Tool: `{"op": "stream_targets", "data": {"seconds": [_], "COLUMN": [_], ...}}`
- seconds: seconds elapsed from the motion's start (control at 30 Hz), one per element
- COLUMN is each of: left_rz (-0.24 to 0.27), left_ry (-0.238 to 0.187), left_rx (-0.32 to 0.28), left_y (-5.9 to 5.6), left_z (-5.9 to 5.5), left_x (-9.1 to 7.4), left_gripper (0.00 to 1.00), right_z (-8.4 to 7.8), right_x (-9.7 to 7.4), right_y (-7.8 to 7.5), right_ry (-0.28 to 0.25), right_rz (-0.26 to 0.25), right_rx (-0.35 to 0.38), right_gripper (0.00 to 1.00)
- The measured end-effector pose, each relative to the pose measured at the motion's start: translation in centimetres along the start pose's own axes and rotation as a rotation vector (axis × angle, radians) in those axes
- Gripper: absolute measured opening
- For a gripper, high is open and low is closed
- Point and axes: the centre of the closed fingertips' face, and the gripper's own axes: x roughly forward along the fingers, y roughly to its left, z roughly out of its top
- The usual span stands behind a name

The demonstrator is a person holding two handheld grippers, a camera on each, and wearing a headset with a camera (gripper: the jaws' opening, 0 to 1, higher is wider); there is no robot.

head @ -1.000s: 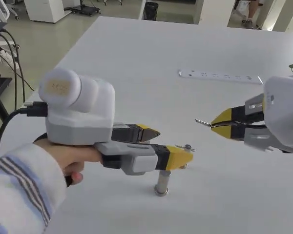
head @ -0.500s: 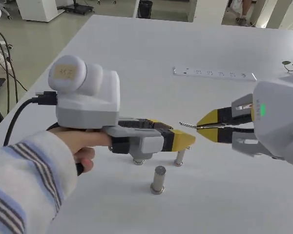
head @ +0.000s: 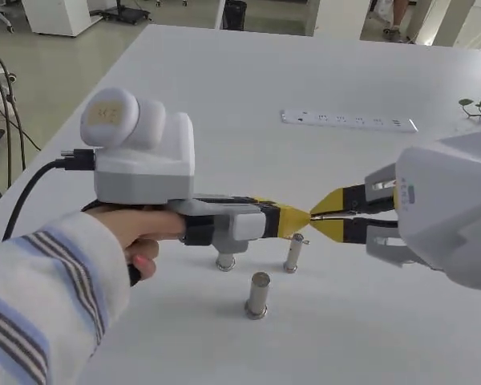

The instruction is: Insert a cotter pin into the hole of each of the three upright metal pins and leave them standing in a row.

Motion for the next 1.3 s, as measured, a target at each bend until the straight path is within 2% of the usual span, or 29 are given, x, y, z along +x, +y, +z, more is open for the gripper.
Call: {"op": "stream_targets", "data": {"seconds": [0.17,0.3,0.73,0.77,0.83,1.03,1.3], "left_rz": [-0.005,-0.008,-0.017,-0.015,-0.011,-0.008,-0.02], "left_ry": [0.005,0.002,0.015,0.014,0.017,0.001,-0.031], "left_rx": [-0.013,-0.016,-0.075,-0.076,-0.04,-0.017,-0.038], "left_y": [-0.11,-0.2,-0.35,-0.33,-0.4,-0.5,-0.58], "left_z": [-0.21,-0.2,-0.41,-0.39,-0.41,-0.33,0.03], "left_x": [0.06,0.15,0.05,0.07,0.14,0.15,0.15], "left_gripper": [0.02,0.0,0.0,0.0,0.0,0.0,0.0], "right_z": [0.29,0.42,0.69,0.68,0.62,0.6,0.69], "right_x": [-0.03,0.01,-0.12,-0.12,-0.11,-0.2,-0.48], "right_y": [0.1,0.2,0.42,0.39,0.4,0.29,-0.23], "right_ry": [-0.003,-0.003,-0.008,-0.007,-0.006,-0.016,-0.036], "right_rz": [0.004,0.009,0.014,0.012,0.014,0.008,-0.013], "right_rx": [-0.004,-0.006,-0.01,-0.01,-0.008,0.002,-0.017], "right_gripper": [0.0,0.0,0.0,0.0,0.0,0.0,0.0]}}
